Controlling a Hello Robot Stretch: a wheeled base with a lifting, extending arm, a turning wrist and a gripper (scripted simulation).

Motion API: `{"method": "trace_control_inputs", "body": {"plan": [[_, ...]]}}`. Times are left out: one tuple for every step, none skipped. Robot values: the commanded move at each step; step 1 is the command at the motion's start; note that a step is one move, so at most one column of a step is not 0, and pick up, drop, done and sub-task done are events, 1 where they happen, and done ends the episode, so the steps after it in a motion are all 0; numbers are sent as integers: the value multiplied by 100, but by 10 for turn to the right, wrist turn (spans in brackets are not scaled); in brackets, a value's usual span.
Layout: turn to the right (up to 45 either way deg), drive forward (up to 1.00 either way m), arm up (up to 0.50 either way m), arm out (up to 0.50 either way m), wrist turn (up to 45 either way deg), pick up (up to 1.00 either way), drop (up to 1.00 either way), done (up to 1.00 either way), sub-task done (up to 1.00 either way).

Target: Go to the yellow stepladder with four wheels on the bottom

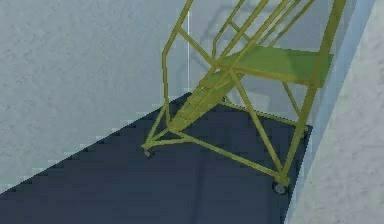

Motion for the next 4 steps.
{"method": "trace_control_inputs", "body": {"plan": [[60, 0, 0, 0, 0, 0, 0, 0, 0], [0, 25, 0, 0, 0, 0, 0, 0, 0], [60, 0, 0, 0, 0, 0, 0, 0, 0], [0, 45, 0, 0, 0, 0, 0, 0, 0]]}}
